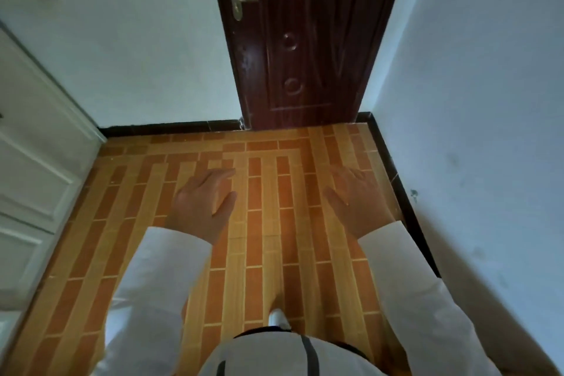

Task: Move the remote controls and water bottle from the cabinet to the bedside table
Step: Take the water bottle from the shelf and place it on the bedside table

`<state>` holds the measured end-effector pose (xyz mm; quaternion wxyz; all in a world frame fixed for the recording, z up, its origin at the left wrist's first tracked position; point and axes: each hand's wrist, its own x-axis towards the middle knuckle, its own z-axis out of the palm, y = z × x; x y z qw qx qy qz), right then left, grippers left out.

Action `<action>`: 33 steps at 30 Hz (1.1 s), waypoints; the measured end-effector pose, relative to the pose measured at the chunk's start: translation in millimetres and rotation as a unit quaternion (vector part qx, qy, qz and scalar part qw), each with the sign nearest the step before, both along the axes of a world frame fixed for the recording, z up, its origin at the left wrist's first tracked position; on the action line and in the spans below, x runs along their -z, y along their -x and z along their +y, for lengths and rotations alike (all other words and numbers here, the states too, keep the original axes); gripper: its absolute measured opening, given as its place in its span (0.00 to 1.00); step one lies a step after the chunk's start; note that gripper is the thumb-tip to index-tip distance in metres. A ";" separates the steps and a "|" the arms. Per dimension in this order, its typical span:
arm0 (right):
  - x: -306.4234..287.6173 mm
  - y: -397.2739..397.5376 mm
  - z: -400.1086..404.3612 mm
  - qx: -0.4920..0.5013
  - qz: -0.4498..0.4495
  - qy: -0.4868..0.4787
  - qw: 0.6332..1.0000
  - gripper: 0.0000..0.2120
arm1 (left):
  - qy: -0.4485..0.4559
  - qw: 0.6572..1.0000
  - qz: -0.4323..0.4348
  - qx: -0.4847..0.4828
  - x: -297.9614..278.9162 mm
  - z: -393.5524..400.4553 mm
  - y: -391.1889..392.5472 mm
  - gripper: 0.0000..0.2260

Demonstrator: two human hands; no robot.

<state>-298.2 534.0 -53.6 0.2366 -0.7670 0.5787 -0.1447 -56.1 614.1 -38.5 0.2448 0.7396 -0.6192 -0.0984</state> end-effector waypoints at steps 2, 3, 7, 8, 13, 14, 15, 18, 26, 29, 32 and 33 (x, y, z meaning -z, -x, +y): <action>-2.7 -28.4 -16.7 -0.023 0.000 -0.002 1.000 0.21 | 0.011 1.000 -0.003 -0.020 -1.1 -5.6 -23.4 0.16; -3.8 -41.9 -23.6 -0.038 -0.005 -0.004 0.999 0.21 | 0.014 1.000 0.000 -0.028 -1.3 -7.1 -34.6 0.15; -4.5 -93.3 -52.9 -0.093 -0.022 -0.004 0.995 0.21 | 0.013 0.997 0.006 -0.075 0.2 -9.2 -75.6 0.15; -3.2 -105.9 -61.2 -0.110 -0.023 -0.005 0.994 0.21 | 0.012 0.996 0.004 -0.088 0.6 -10.2 -84.7 0.15; 6.7 -174.0 -107.4 -0.190 -0.025 0.000 0.982 0.21 | 0.000 0.988 0.013 -0.157 7.1 -22.6 -135.4 0.16; 9.0 -188.6 -118.1 -0.203 -0.027 0.000 0.979 0.21 | -0.005 0.985 0.013 -0.173 8.2 -27.3 -145.7 0.16; 10.9 -204.3 -129.5 -0.218 -0.029 0.002 0.976 0.21 | -0.008 0.982 0.016 -0.190 8.8 -32.9 -155.6 0.15; 11.3 -252.4 -166.3 -0.263 -0.043 0.007 0.964 0.20 | -0.002 0.972 0.016 -0.236 8.8 -54.4 -186.6 0.16; -10.4 -399.0 -285.8 -0.379 -0.062 0.045 0.922 0.21 | 0.022 0.932 0.007 -0.361 -8.2 -138.7 -286.1 0.16; -15.4 -450.5 -326.5 -0.412 -0.064 0.053 0.907 0.21 | 0.040 0.922 0.014 -0.386 -12.1 -168.4 -319.7 0.16; -19.5 -494.2 -354.6 -0.442 -0.066 0.051 0.893 0.21 | 0.034 0.908 0.014 -0.417 -12.0 -187.3 -347.8 0.16; -20.0 -507.6 -361.8 -0.449 -0.068 0.048 0.889 0.21 | 0.029 0.903 0.012 -0.428 -11.0 -192.0 -356.8 0.16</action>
